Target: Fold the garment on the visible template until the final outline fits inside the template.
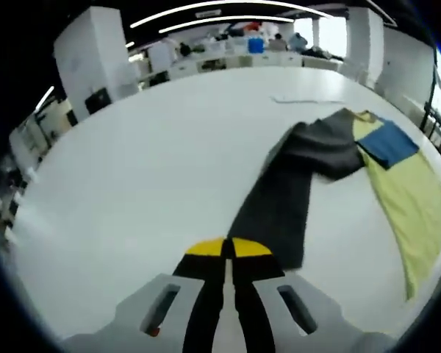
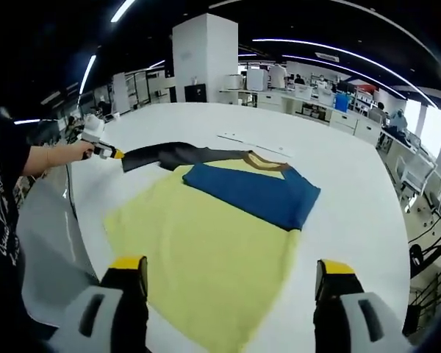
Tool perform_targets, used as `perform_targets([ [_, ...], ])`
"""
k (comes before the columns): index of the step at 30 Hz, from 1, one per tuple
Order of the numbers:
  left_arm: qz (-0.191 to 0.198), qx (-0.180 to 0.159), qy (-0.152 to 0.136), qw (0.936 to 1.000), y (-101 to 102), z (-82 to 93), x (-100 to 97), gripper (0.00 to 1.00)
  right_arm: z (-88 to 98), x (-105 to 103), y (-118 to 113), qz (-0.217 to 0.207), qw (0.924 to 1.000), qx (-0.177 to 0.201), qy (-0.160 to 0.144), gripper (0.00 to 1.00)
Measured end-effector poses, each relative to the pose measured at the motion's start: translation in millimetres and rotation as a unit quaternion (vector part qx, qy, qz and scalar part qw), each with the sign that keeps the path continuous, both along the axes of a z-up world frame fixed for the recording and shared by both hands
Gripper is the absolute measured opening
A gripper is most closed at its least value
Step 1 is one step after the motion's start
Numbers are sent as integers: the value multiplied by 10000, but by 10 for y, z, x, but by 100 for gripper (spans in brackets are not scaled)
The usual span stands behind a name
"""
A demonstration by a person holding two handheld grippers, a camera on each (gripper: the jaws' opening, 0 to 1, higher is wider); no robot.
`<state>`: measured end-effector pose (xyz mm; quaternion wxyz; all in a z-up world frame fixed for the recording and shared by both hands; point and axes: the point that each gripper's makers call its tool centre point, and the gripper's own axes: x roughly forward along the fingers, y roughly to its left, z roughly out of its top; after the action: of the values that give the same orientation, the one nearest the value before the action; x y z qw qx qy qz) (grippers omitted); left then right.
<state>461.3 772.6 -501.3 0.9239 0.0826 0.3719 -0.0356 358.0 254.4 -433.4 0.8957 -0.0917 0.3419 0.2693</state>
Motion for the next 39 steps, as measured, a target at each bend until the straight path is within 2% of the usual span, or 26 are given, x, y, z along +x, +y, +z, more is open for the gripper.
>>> perform_targets([
  [6,139,-77,63,9999,181,-32,90,0,25,-17,1,-39,10000,18,-22,96],
  [8,233,-218,62,9995,213,-61,129,0,42,-22,-4,-62,10000,28,-41,96],
  [11,149,-16,142,9998,264,-105,176,0,43,-30,-19,-88,10000,2,-36,96],
  [19,160,241,33,9996,414,-95,399,0,48,-63,-54,-203,9998,-27,-23,96],
  [27,441,130,-38,9989,469,-90,491,1,78,-62,-80,-303,9995,-40,-50,96],
  [30,520,43,-78,9986,471,-81,485,7,87,-59,-77,-325,9995,-24,-52,96],
  [32,644,-59,-130,9978,479,-57,468,15,86,-60,-71,-330,9994,-21,-44,96],
  [34,796,-342,-156,9961,443,-39,438,22,81,-59,-54,-322,9995,-20,-40,97],
  [39,773,-455,-215,9957,375,13,336,26,76,-53,-7,-280,9996,15,-55,97],
])
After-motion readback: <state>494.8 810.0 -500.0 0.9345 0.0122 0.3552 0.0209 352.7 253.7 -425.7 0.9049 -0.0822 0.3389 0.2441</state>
